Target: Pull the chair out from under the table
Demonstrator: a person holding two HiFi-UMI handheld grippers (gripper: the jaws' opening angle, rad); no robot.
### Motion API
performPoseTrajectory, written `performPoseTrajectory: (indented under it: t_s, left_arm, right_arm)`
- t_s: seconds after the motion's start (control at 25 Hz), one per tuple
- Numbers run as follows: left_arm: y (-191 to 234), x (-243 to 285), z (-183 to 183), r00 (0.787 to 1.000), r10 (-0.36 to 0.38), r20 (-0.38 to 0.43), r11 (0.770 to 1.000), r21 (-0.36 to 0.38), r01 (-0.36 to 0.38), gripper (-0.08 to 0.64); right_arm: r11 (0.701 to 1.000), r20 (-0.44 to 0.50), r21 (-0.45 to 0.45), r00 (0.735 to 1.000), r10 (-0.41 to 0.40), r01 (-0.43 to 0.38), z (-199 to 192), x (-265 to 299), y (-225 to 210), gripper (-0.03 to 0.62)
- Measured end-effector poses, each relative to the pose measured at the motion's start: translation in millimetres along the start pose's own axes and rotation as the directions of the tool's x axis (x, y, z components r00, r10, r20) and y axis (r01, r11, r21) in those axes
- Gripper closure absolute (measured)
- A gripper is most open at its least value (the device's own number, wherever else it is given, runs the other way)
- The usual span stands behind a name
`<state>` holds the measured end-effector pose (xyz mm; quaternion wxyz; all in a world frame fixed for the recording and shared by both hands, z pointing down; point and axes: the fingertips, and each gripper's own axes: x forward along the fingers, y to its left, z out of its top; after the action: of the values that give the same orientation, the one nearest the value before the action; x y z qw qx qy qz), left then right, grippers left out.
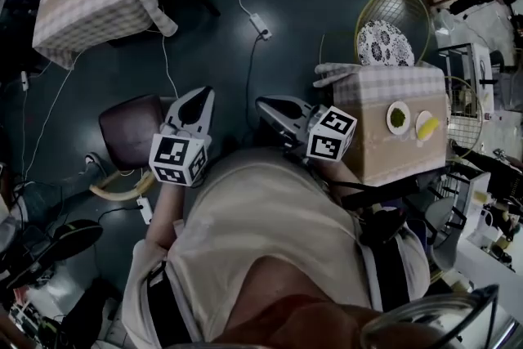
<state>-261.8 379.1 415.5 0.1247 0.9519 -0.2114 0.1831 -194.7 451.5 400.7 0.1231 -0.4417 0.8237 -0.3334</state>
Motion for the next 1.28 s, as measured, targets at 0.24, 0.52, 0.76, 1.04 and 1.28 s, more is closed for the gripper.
performPoseTrajectory:
  t_s: [0.24, 0.52, 0.76, 1.04, 1.28]
  left_arm:
    - [-22, 45, 21, 1.000, -0.009, -0.022, 1.000, 0.020, 0.010, 0.552]
    - [-54, 90, 38, 1.000, -0.006, -0.024, 0.998, 0.057, 0.007, 0.552]
    - [-69, 110, 47, 0.998, 0.049, -0.050, 0.996, 0.076, -0.045, 0.552]
    - [-66, 118, 56, 0.993, 0.091, -0.069, 0.992, 0.098, -0.084, 0.552]
    - [-60, 135, 64, 0.996, 0.058, -0.068, 0.991, 0.125, -0.049, 0.552]
  right_arm:
    - [0.999, 0.035, 0.037, 0.999, 0.011, -0.012, 31, -23, -34, 0.581]
    - [0.998, 0.050, 0.045, 0.998, 0.039, -0.042, 52, -47, -70, 0.581]
    - [0.992, 0.041, 0.069, 0.993, 0.107, -0.109, 65, -60, -88, 0.581]
    - [0.985, 0.019, 0.078, 0.988, 0.154, -0.155, 70, -57, -94, 0.581]
    - [0.989, 0.033, 0.079, 0.992, 0.125, -0.127, 80, -51, -106, 0.581]
